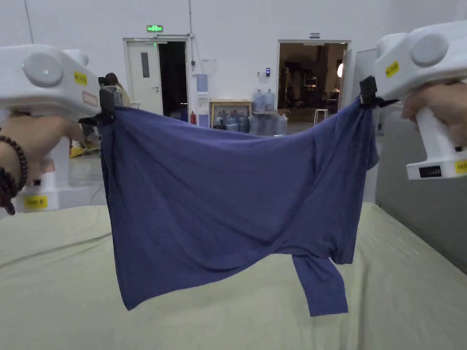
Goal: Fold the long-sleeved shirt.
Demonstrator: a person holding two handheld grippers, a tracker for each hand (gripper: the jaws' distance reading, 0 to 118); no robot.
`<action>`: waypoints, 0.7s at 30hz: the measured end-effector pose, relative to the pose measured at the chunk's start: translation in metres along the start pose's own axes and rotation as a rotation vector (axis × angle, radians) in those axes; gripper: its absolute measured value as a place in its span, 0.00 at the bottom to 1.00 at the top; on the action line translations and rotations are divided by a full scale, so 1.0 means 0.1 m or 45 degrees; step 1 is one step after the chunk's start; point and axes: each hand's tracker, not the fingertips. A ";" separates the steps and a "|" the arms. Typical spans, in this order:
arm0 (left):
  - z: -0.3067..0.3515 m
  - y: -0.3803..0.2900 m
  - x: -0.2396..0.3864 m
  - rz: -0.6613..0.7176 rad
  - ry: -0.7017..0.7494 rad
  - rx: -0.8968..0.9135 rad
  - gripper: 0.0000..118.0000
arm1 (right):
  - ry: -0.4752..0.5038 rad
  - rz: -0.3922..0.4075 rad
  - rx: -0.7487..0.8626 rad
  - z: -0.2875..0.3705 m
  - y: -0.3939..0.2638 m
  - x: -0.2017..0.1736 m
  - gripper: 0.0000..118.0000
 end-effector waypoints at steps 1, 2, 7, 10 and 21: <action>-0.02 0.11 0.00 -0.001 0.010 -0.001 0.00 | -0.008 -0.018 0.000 0.00 0.12 0.02 0.00; -0.05 0.21 -0.01 0.004 0.032 0.013 0.00 | -0.020 -0.037 0.013 0.02 0.23 0.03 0.00; -0.09 0.30 -0.06 0.049 0.043 0.036 0.00 | -0.002 -0.095 0.039 0.02 0.36 0.05 0.00; -0.16 0.07 -0.11 0.050 0.030 0.023 0.00 | 0.021 -0.111 0.031 -0.12 0.08 0.05 0.00; -0.76 -2.00 -0.24 0.083 0.041 -0.366 0.00 | 0.137 -0.219 -0.269 -0.82 -2.03 -0.19 0.00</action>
